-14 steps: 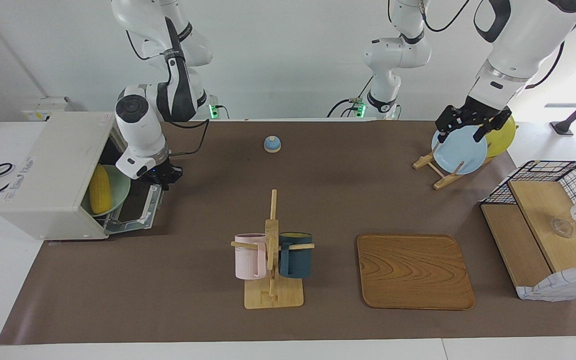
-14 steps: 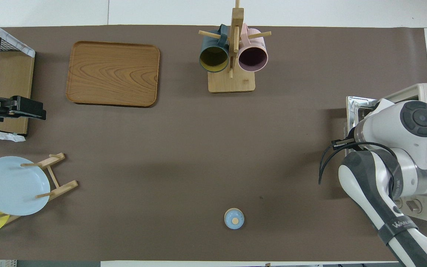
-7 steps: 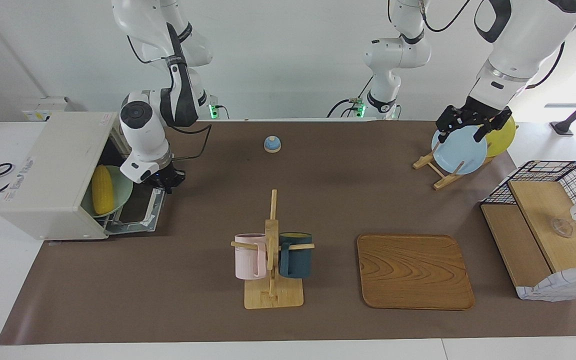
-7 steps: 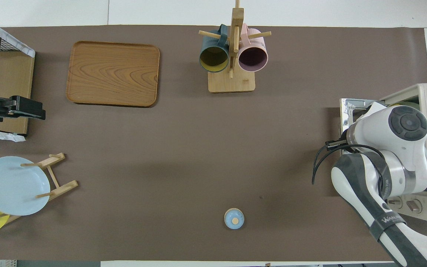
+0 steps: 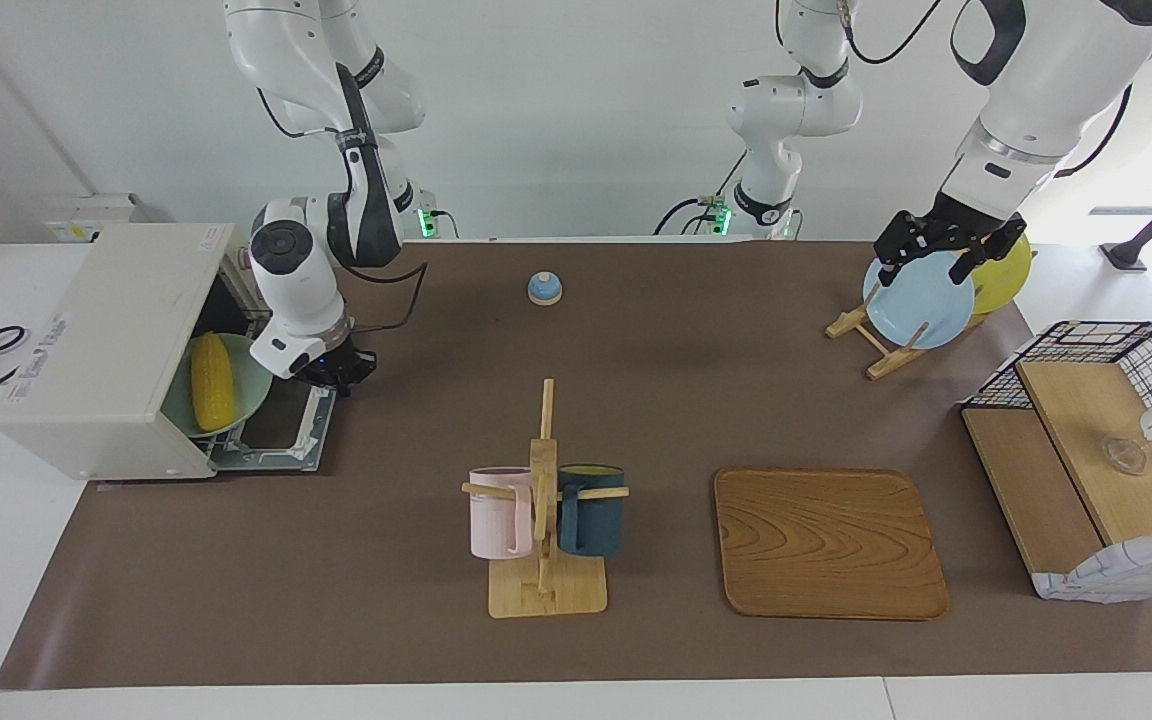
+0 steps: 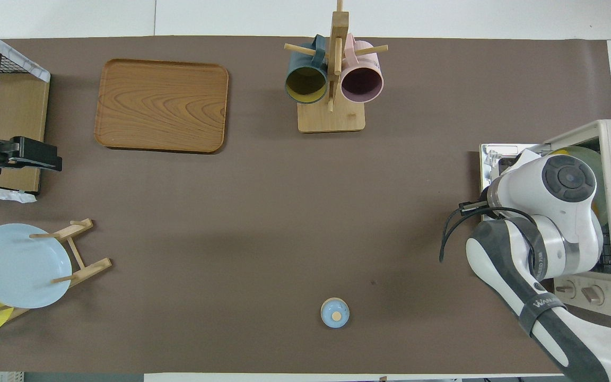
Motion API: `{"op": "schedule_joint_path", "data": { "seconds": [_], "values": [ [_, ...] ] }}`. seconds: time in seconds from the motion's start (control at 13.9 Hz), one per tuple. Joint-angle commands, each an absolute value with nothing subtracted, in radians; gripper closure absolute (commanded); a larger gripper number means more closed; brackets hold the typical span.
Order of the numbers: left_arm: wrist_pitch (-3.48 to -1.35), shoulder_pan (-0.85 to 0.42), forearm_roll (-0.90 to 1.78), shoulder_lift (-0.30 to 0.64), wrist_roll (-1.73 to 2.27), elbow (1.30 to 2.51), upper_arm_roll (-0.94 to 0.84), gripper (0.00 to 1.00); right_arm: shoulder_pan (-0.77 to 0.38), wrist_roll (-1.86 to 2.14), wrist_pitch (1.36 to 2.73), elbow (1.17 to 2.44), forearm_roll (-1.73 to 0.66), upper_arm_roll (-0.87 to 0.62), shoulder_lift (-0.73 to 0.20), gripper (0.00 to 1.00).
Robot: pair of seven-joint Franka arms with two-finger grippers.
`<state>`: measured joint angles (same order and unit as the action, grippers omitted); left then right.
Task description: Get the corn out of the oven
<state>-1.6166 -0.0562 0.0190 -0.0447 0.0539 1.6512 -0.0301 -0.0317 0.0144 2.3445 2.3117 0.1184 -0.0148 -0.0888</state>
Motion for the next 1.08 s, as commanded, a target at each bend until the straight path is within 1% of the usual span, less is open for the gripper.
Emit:
{"op": "schedule_joint_path", "data": {
  "seconds": [0.0, 0.29, 0.79, 1.0],
  "values": [
    [-1.631, -0.041, -0.002, -0.063, 0.044, 1.671, -0.037, 0.00, 0.009, 0.025, 2.361, 2.312, 0.144, 0.025, -0.084, 1.00],
    [-1.631, -0.041, -0.002, -0.063, 0.055, 1.669, -0.038, 0.00, -0.006, 0.021, 2.356, 2.313, 0.081, 0.025, -0.083, 1.00],
    [-1.634, -0.041, 0.000, -0.061, 0.055, 1.669, -0.038, 0.00, -0.018, 0.020, 2.356, 2.315, 0.058, 0.023, -0.083, 1.00],
    [-1.634, -0.041, 0.000, -0.063, 0.058, 1.671, -0.038, 0.00, -0.043, 0.020, 2.356, 2.315, 0.013, 0.025, -0.081, 1.00]
  ]
}}
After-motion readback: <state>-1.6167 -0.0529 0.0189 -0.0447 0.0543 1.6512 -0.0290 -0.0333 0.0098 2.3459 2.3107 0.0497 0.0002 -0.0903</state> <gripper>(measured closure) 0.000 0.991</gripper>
